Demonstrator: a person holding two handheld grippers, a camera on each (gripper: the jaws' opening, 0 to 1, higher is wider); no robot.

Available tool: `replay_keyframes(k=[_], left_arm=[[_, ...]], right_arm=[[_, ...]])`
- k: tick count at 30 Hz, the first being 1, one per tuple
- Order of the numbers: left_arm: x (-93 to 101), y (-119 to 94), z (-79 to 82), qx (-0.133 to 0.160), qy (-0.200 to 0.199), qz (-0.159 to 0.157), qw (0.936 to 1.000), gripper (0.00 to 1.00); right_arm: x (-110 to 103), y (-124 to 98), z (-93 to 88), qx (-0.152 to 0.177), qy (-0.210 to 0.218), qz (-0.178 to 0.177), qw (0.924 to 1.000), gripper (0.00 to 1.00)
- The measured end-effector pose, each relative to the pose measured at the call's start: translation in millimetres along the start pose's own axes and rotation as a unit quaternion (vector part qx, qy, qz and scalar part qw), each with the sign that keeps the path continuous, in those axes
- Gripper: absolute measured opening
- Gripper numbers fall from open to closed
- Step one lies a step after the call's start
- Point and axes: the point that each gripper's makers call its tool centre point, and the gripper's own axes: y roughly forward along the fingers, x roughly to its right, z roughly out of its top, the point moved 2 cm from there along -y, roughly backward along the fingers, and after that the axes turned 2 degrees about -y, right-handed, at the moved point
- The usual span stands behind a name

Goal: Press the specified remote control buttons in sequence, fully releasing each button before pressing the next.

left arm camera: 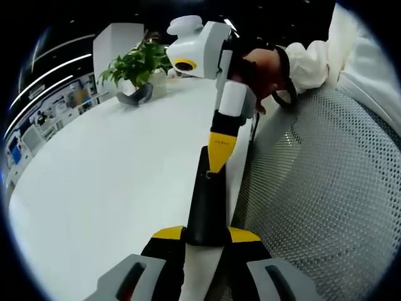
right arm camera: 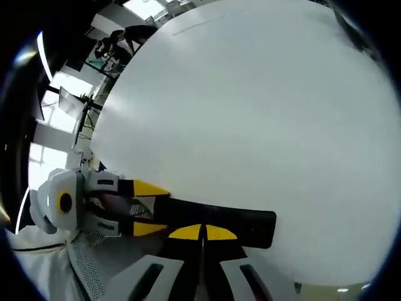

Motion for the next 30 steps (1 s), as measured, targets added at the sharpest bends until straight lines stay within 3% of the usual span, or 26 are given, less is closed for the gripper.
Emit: replay_keyframes(k=[9, 30], left_arm=[[-0.4, 0.0, 0.0, 0.001, 0.0, 0.0, 1.0, 0.24], [0.1, 0.2, 0.3, 0.002, 0.002, -0.001, 1.0, 0.24]], right_arm=[[-0.5, 2.5, -5.7, -0.019, -0.002, -0.004, 0.9998, 0.0], [-1.0, 3.5, -8.2, -0.018, -0.008, 0.0, 0.9998, 0.0]])
